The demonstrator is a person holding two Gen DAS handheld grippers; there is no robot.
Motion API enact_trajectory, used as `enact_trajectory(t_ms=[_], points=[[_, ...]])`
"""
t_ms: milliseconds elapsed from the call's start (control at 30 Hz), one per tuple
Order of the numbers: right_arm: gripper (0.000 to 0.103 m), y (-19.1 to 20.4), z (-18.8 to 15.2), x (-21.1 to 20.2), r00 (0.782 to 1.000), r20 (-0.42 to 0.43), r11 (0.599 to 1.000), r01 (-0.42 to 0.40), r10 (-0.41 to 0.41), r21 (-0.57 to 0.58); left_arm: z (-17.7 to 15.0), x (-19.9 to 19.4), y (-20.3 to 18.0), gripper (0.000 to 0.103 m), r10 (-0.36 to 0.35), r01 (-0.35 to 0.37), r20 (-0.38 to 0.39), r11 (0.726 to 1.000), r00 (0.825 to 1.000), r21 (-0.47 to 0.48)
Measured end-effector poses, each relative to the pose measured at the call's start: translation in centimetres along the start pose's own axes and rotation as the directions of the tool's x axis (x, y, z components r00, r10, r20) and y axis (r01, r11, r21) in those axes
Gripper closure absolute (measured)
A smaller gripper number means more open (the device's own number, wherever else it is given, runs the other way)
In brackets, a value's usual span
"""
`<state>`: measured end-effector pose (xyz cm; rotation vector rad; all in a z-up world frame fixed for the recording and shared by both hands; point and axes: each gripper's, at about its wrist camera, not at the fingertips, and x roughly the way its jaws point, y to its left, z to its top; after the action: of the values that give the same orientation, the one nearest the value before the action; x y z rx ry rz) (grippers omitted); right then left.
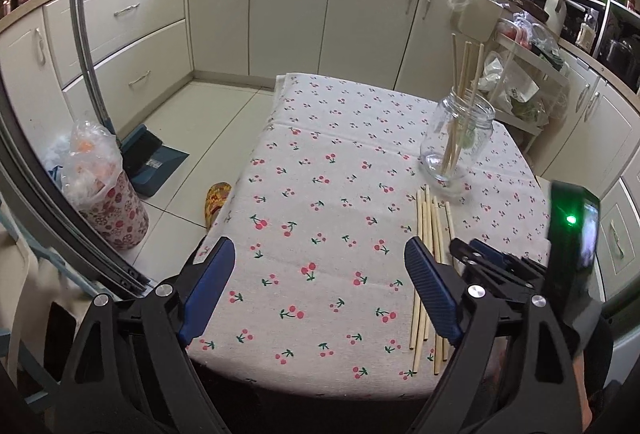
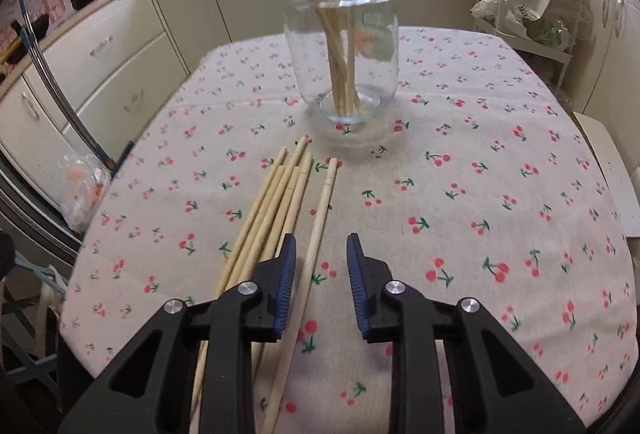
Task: Organize utensils
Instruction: 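Move both tools back down toward the remaining chopsticks on the cloth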
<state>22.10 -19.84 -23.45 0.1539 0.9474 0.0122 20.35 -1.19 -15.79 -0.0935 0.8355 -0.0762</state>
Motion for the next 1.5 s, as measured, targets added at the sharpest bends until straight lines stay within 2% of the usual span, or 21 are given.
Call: enact_trajectory(t_ms=[100,167,233,400,667,900,1100,1367,1500], points=[[0.079,0.4,0.0,0.1,1.0,0.0,0.997,0.025,-0.025,-0.068,0.2,1.3,-1.0,0.02,-0.015,0.016,-0.019,0.999,1.0,0.029],[0.087,0.0,-0.2,-0.2,0.999,-0.002,0.995,0.033,-0.033,-0.091,0.4,2.4,-1.9,0.019,-0.02,0.021,-0.028,0.998,0.999,0.053],[0.09,-0.9,-0.5,-0.6,0.999,0.001,0.993,0.043,-0.043,-0.107,0.8,4.1,-2.9,0.019,-0.031,0.034,-0.043,0.997,0.999,0.074],[0.09,-3.4,-1.1,-1.4,0.999,0.009,0.995,0.035,-0.035,-0.093,1.5,8.5,-5.9,0.019,-0.049,0.061,-0.09,0.99,0.995,0.131],[0.09,-4.3,-1.2,-1.6,1.0,0.019,0.998,-0.013,0.014,-0.057,2.0,13.1,-9.0,0.02,0.01,0.019,-0.134,0.976,0.991,0.216],[0.089,-4.5,-1.3,-1.6,0.999,0.023,0.999,-0.03,0.031,-0.045,1.9,14.9,-9.5,0.02,0.076,-0.033,-0.157,0.966,0.985,0.257],[0.086,-4.4,-1.2,-1.5,0.999,0.026,0.999,-0.035,0.036,-0.042,1.7,15.1,-9.7,0.02,0.068,-0.023,-0.16,0.964,0.985,0.264],[0.086,-4.1,-1.0,-1.4,0.999,0.015,0.997,-0.041,0.042,-0.06,1.5,14.7,-9.2,0.02,0.108,-0.06,-0.155,0.957,0.982,0.283],[0.086,-5.2,-0.4,-1.2,0.999,0.014,1.0,-0.029,0.03,-0.008,1.9,15.2,-9.4,0.02,0.105,-0.056,-0.156,0.955,0.982,0.29]])
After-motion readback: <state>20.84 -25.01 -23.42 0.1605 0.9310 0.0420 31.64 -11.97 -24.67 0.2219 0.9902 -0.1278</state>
